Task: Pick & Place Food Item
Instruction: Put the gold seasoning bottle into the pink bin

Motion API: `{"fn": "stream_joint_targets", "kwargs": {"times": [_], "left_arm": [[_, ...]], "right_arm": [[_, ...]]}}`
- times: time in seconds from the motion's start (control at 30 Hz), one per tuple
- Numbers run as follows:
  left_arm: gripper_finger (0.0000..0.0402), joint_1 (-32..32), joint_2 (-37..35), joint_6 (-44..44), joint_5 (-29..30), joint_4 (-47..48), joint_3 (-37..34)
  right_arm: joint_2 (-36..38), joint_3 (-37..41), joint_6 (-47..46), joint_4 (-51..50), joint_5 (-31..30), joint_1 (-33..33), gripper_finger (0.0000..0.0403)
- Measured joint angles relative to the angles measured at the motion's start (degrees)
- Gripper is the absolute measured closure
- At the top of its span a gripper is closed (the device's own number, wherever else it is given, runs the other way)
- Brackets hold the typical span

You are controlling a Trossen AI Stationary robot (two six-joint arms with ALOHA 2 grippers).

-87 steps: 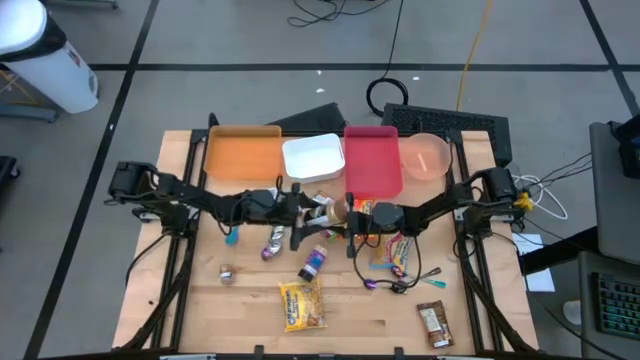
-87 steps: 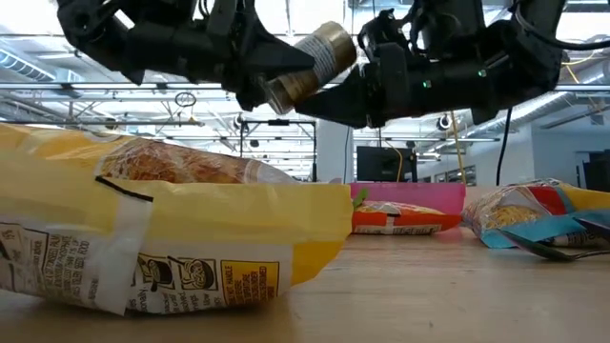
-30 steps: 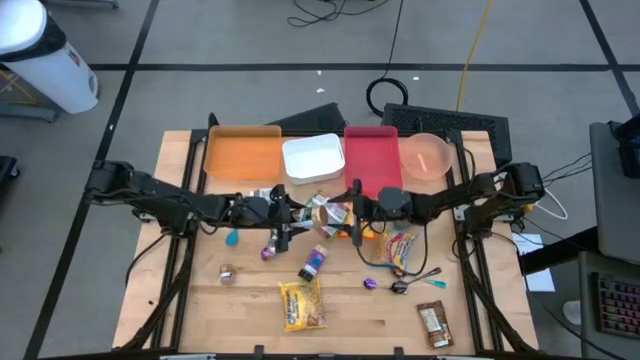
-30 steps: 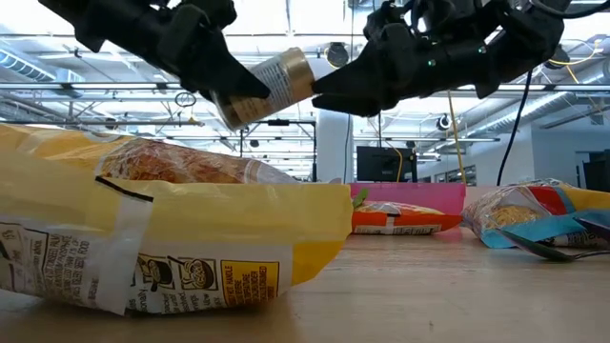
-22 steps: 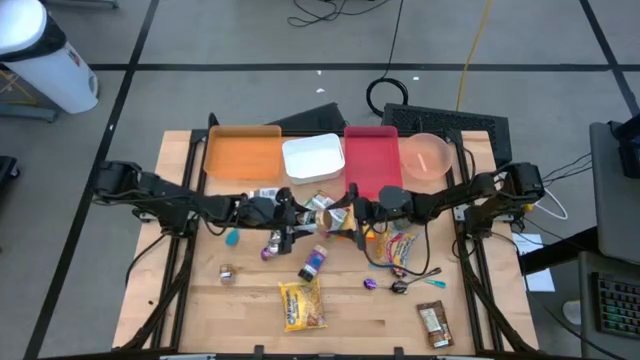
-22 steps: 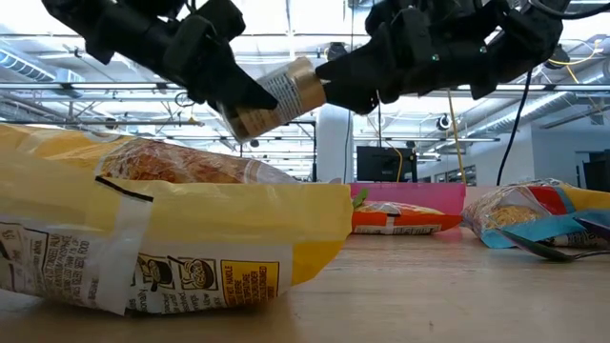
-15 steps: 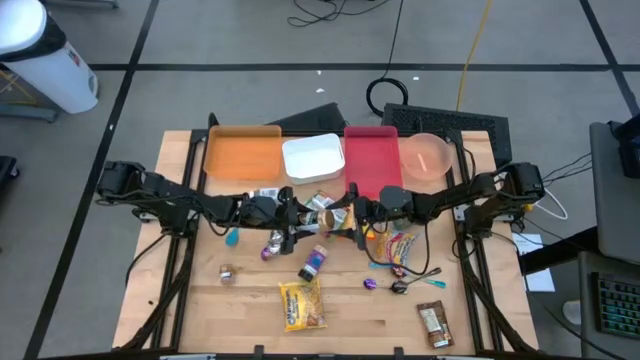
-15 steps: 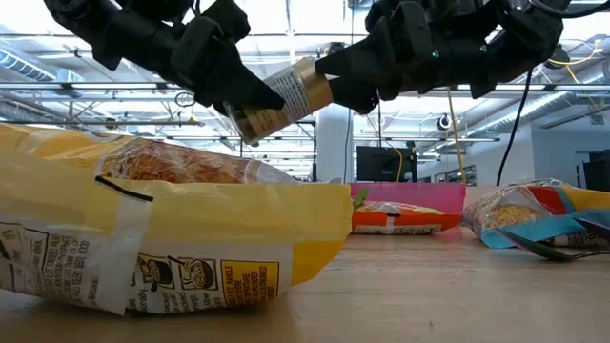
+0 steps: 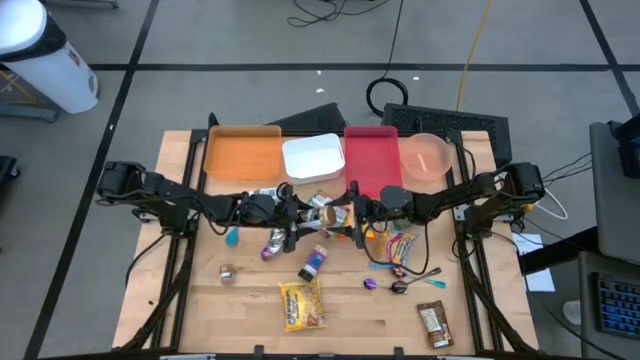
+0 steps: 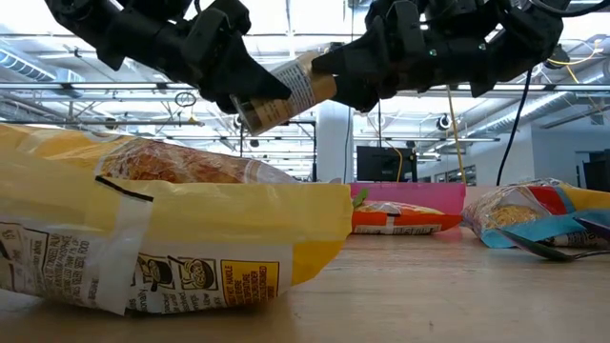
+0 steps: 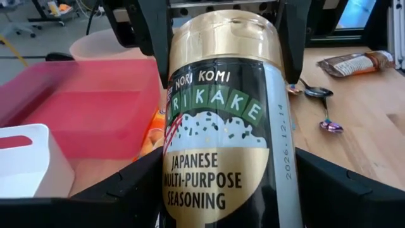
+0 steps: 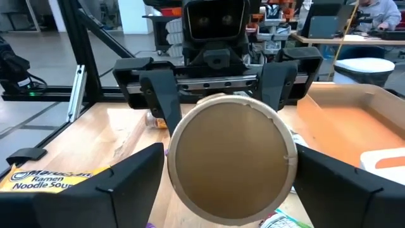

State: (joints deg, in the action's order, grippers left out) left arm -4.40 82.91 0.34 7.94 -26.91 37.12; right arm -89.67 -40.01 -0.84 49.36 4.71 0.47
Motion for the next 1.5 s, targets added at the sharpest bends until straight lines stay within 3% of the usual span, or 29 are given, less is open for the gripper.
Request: {"fn": "stream_joint_targets", "kwargs": {"times": [0.23, 0.5, 0.73, 1.0, 1.17, 1.33, 1.5], "left_arm": [[0.0119, 0.0, 1.1, 0.0, -0.4, -0.9, 0.0], [0.0097, 0.1, 1.1, -0.5, -2.0, -0.8, 0.0], [0.0118, 0.1, 1.1, -0.5, -2.2, -0.6, 0.0], [0.0045, 0.1, 1.0, -1.0, -2.6, -2.2, 0.1], [0.0026, 0.1, 0.9, -1.1, -3.0, -2.1, 0.1], [0.0024, 0.1, -3.2, -0.9, -3.0, 2.6, 0.0], [0.0023, 0.1, -11.7, -4.2, -3.0, 11.6, 0.0]], "right_arm": [[-0.1, 0.0, 0.0, -0.6, -0.1, 0.0, 0.0091], [0.0, 0.0, -0.1, -1.3, -0.2, 0.0, 0.0134], [0.0, 0.0, -0.1, -2.1, -0.2, 0.0, 0.0134], [-0.2, 0.2, 0.0, -4.3, -0.3, 0.0, 0.0134], [-0.1, 0.1, 0.0, -4.9, -0.5, 0.0, 0.0134], [-0.1, 0.1, 0.0, -5.2, -0.6, 0.0, 0.0134], [-0.1, 0.1, 0.0, -5.1, -0.6, -0.4, 0.0134]]}}
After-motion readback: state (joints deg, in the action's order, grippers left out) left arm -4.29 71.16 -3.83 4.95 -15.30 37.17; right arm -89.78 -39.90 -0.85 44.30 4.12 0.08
